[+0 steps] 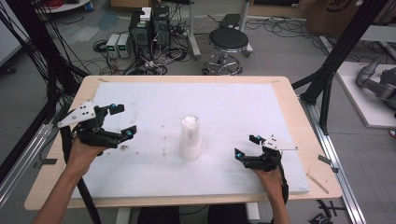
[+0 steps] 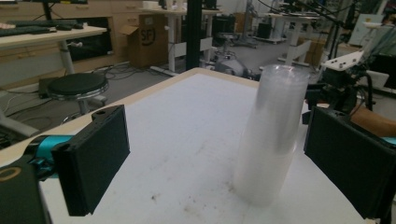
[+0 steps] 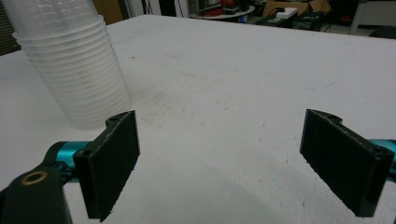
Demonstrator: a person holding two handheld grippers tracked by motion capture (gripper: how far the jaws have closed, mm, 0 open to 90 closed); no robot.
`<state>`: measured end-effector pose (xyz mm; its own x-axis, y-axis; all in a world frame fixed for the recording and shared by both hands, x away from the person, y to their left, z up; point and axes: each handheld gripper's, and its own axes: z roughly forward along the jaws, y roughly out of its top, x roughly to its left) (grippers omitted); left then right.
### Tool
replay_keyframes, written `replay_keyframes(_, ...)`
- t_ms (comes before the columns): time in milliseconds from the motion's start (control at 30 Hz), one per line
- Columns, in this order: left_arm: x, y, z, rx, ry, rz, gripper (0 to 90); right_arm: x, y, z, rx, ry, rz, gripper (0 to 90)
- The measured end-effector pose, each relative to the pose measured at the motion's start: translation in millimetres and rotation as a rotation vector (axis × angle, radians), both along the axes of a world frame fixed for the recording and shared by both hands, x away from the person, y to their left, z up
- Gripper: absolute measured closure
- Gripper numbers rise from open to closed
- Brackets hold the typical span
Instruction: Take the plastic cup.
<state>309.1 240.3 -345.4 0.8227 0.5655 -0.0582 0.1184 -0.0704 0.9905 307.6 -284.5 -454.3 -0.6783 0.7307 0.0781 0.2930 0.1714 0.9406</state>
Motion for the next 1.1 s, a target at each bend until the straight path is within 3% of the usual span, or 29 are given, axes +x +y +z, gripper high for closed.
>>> replay_keyframes(167,6.6,-16.4,25.9,0.057,-0.026,-0.050,6.7,-0.2,0.2,0.1,0.001,-0.001,-0.003,12.0)
replay_keyframes(467,23.8,-62.2,46.7,0.169,-0.019,-0.174,6.7,-0.6,-0.1,0.1,0.005,-0.002,-0.002,11.9)
replay_keyframes(567,27.1,-74.3,48.2,0.205,-0.025,-0.197,6.8,-1.2,-0.1,0.2,0.006,-0.001,-0.001,11.9)
replay_keyframes(600,29.9,-85.2,48.5,0.235,-0.033,-0.213,6.8,-1.2,-0.1,0.2,0.006,-0.001,-0.002,12.0)
replay_keyframes(900,41.5,-121.0,45.2,0.315,0.012,-0.279,6.8,-0.8,-0.4,0.0,0.010,-0.003,-0.003,12.0)
replay_keyframes(933,43.3,-131.1,42.5,0.355,0.024,-0.299,6.7,-0.7,-0.4,0.0,0.010,-0.002,-0.002,12.0)
replay_keyframes(1100,48.0,-152.6,36.8,0.414,0.042,-0.347,9.1,-1.0,-0.7,0.0,0.010,-0.008,-0.002,12.0)
